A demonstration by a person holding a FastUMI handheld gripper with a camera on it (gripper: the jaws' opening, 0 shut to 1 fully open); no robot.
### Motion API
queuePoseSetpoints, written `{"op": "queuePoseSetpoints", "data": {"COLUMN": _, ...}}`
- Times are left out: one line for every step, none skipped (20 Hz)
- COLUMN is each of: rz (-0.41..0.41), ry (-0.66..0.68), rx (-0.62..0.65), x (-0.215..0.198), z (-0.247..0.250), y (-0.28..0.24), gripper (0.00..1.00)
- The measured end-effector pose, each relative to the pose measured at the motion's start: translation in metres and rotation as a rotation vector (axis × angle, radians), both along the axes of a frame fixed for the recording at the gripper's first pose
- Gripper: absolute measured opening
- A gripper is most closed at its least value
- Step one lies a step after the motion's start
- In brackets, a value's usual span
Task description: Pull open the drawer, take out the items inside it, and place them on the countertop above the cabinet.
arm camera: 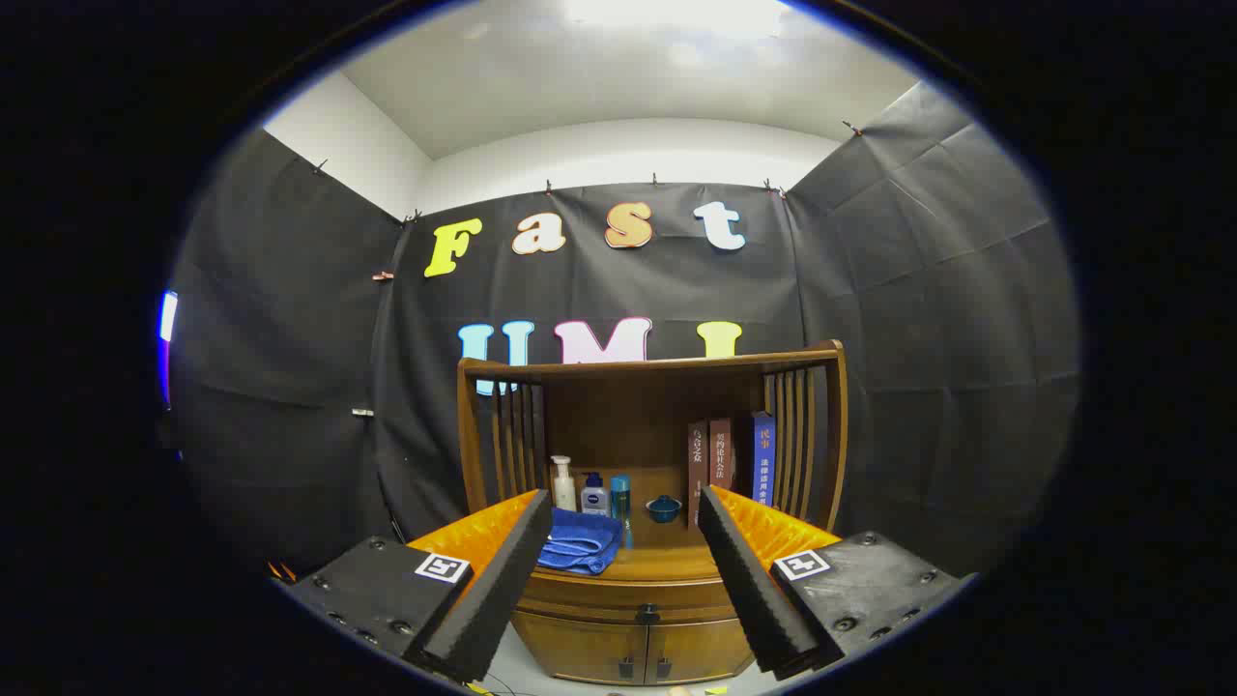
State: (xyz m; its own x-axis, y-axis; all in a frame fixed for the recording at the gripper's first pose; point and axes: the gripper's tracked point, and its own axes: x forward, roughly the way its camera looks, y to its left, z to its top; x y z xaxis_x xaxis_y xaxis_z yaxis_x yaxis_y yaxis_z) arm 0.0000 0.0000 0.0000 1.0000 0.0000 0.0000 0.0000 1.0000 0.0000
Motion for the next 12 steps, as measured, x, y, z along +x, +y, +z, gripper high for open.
{"op": "queuePoseSetpoints", "data": {"rz": -0.005, "ry": 0.0, "rx": -0.004, "x": 0.0, "z": 0.0, "y": -0.003, "gripper": 0.99}}
{"op": "queuePoseSetpoints", "data": {"rz": -0.006, "ry": 0.002, "rx": -0.009, "x": 0.001, "z": 0.0, "y": -0.003, "gripper": 0.99}}
{"op": "queuePoseSetpoints", "data": {"rz": -0.012, "ry": 0.005, "rx": -0.015, "x": 0.003, "z": -0.001, "y": -0.005, "gripper": 0.99}}
{"op": "queuePoseSetpoints", "data": {"rz": -0.012, "ry": 0.009, "rx": -0.021, "x": 0.005, "z": -0.001, "y": -0.004, "gripper": 0.99}}
{"op": "queuePoseSetpoints", "data": {"rz": -0.006, "ry": 0.015, "rx": -0.024, "x": 0.006, "z": -0.002, "y": -0.002, "gripper": 0.99}}
{"op": "queuePoseSetpoints", "data": {"rz": -0.002, "ry": 0.02, "rx": -0.02, "x": 0.006, "z": -0.002, "y": 0.001, "gripper": 0.99}}
{"op": "queuePoseSetpoints", "data": {"rz": -0.002, "ry": 0.023, "rx": -0.019, "x": 0.006, "z": -0.003, "y": 0.002, "gripper": 0.99}}
{"op": "queuePoseSetpoints", "data": {"rz": -0.006, "ry": 0.023, "rx": -0.02, "x": 0.007, "z": -0.003, "y": 0.001, "gripper": 0.99}}
{"op": "queuePoseSetpoints", "data": {"rz": -0.011, "ry": 0.021, "rx": -0.021, "x": 0.008, "z": -0.003, "y": 0.0, "gripper": 0.99}}
{"op": "queuePoseSetpoints", "data": {"rz": -0.017, "ry": 0.023, "rx": -0.023, "x": 0.009, "z": -0.002, "y": -0.001, "gripper": 0.99}}
{"op": "queuePoseSetpoints", "data": {"rz": -0.029, "ry": 0.026, "rx": -0.027, "x": 0.011, "z": -0.004, "y": -0.003, "gripper": 0.99}}
{"op": "queuePoseSetpoints", "data": {"rz": -0.033, "ry": 0.03, "rx": -0.03, "x": 0.011, "z": -0.004, "y": -0.004, "gripper": 0.99}}
